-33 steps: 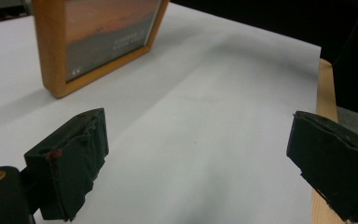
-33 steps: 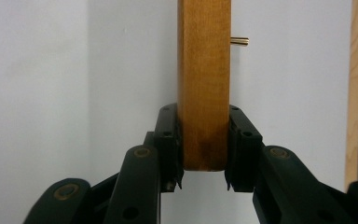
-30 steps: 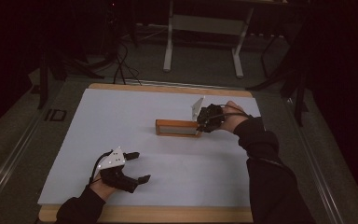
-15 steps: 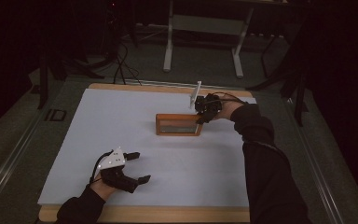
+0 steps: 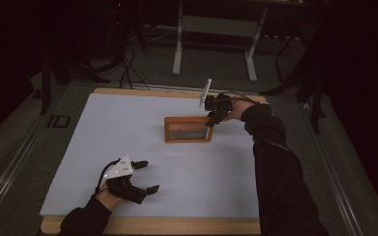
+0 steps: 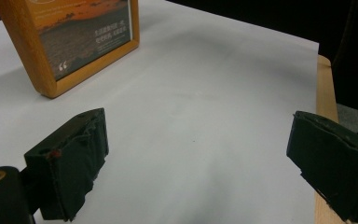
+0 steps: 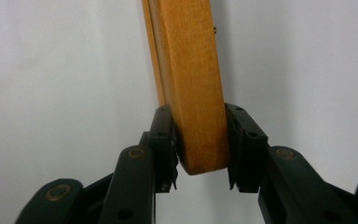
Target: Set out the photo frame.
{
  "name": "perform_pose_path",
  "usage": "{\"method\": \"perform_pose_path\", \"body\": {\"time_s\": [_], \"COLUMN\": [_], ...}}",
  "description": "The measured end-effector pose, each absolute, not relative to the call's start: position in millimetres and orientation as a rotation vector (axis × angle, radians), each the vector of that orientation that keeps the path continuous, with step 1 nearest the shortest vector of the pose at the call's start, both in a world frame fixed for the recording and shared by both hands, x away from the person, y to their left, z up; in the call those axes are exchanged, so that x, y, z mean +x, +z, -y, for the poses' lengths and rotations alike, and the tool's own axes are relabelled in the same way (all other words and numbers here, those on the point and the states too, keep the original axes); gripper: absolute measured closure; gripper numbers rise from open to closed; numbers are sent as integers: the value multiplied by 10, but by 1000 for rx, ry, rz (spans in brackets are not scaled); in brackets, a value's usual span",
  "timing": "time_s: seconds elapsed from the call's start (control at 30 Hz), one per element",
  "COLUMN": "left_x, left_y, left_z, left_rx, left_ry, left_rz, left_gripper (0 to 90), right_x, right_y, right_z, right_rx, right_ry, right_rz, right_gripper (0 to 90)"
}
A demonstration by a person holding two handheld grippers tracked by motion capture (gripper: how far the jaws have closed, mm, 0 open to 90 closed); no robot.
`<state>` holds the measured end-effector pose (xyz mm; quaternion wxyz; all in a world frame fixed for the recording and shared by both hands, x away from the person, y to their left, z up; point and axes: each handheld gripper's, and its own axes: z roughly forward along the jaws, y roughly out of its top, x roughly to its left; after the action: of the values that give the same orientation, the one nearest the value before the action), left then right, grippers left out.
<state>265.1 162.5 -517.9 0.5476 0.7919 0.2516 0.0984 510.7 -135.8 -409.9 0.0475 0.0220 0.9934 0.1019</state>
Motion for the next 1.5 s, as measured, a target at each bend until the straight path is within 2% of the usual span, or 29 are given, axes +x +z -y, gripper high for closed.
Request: {"method": "perform_pose_path", "body": {"time_s": [0.63, 0.83, 1.5], "left_x": [2642, 2636, 2631], "left_y": [-5175, -5188, -5204], "left_z": [-1629, -1617, -1603], "left_rx": [1881, 1890, 1898], "left_ry": [244, 239, 226], "left_rz": [-577, -571, -562], "left_gripper": [60, 60, 60], "right_x": [5306, 5364, 5358], "right_y": [-4136, -4187, -4243], "right_z": [1359, 1369, 1333], "right_rx": [198, 250, 238], "right_ry": [354, 380, 339], "right_rz": [-3045, -3021, -2966], "right_gripper": [623, 583, 526]}}
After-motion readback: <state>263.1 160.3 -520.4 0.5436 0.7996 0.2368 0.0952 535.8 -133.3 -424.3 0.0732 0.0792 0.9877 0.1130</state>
